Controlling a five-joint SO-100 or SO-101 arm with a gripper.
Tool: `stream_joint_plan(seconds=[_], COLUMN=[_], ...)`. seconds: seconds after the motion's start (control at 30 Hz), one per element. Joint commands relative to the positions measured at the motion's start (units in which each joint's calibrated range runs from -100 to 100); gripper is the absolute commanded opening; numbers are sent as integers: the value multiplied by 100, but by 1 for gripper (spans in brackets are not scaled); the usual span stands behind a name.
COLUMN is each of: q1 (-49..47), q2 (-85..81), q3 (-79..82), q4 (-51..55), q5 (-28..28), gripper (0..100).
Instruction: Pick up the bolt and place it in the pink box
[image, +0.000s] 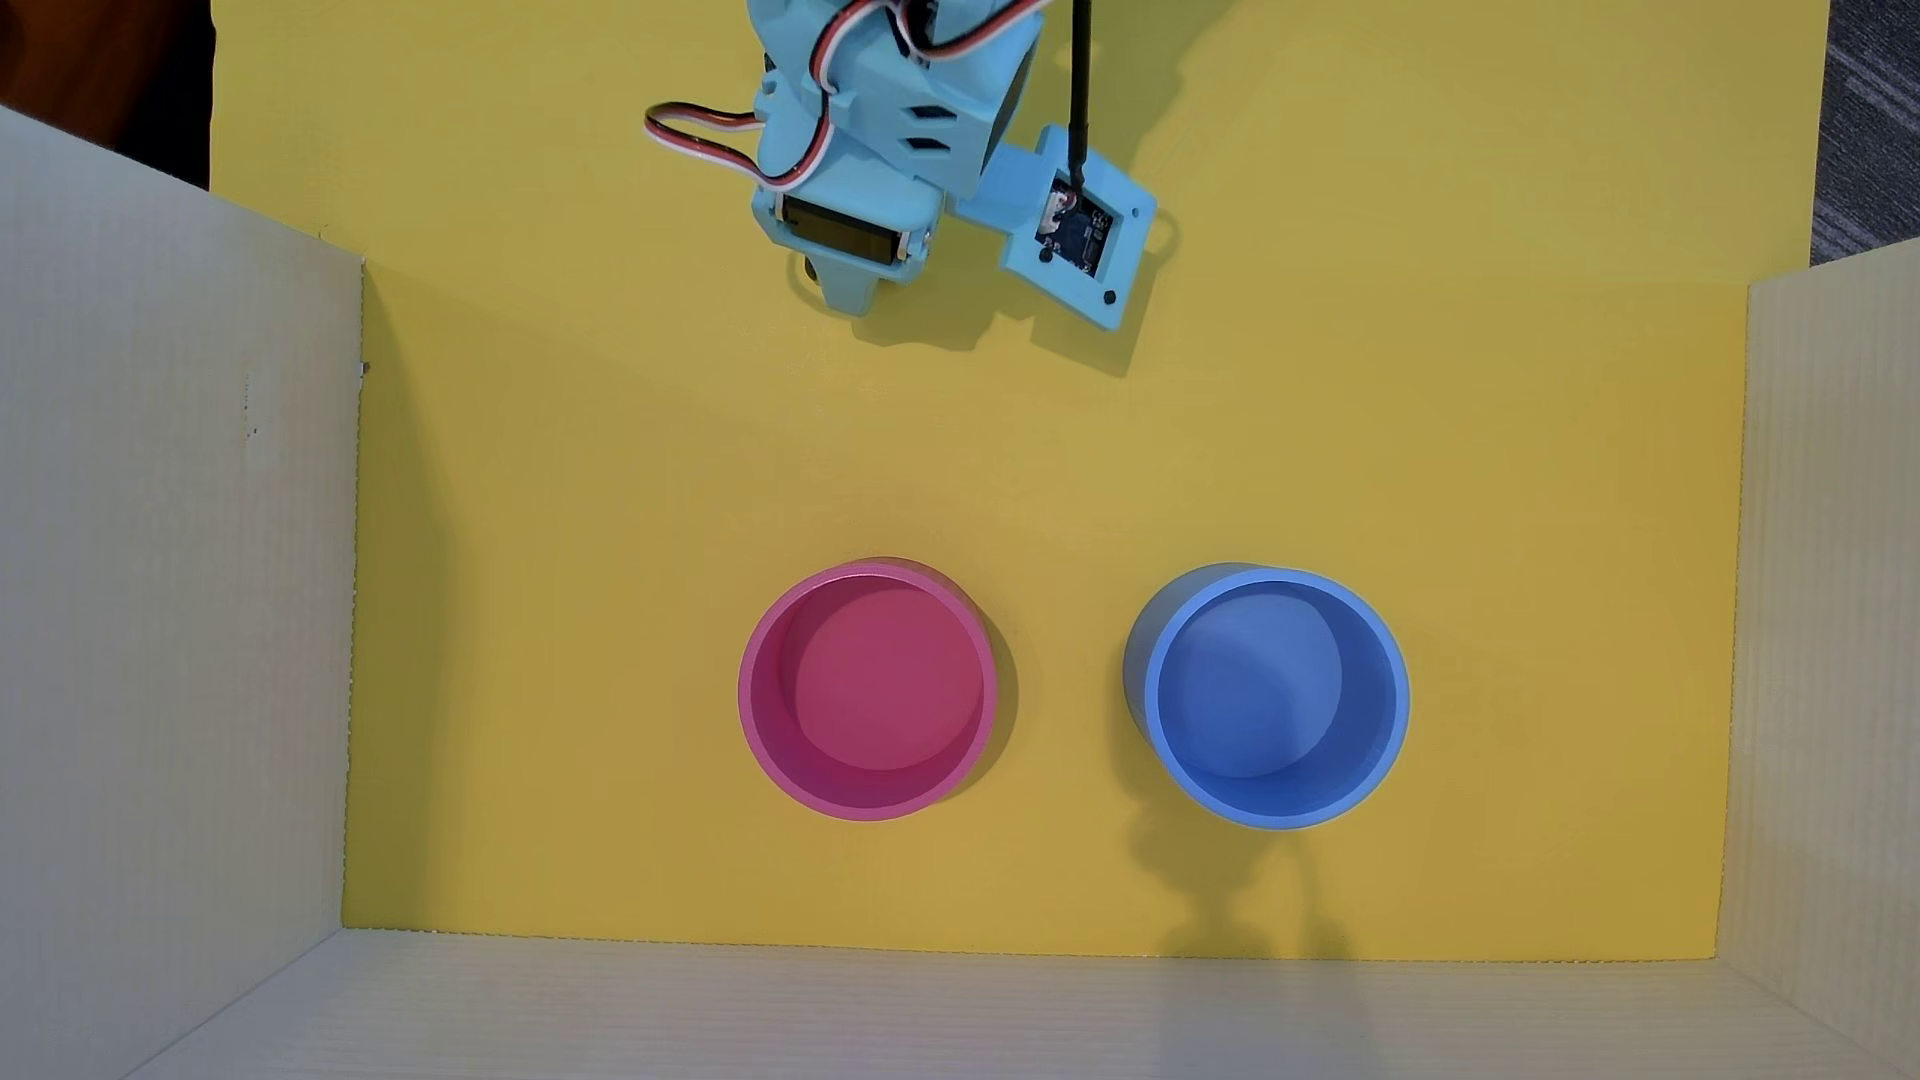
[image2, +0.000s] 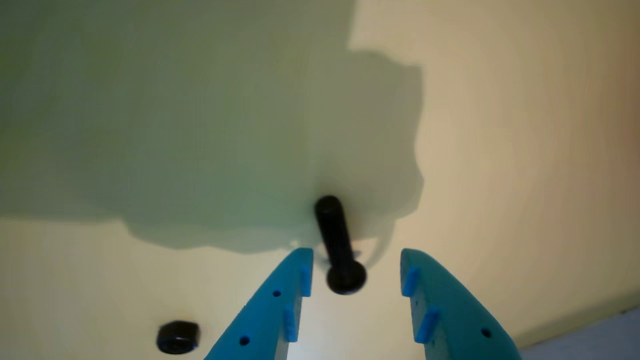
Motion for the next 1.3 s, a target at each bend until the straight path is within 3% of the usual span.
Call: stream_joint_plan(seconds=[0.0,0.33,0.43,0.7,0.97,1.27], q1=[49,56,56,49,56,-105], q2=[84,1136,1237,1220,967,-800], q3=[-143,-243,-252,-369,-1609,-2188], q4=[-121,-807,-876,-876,196,900], q5=[-23,8,3,3,-8,-34], gripper=[13,12,0,1,1,1])
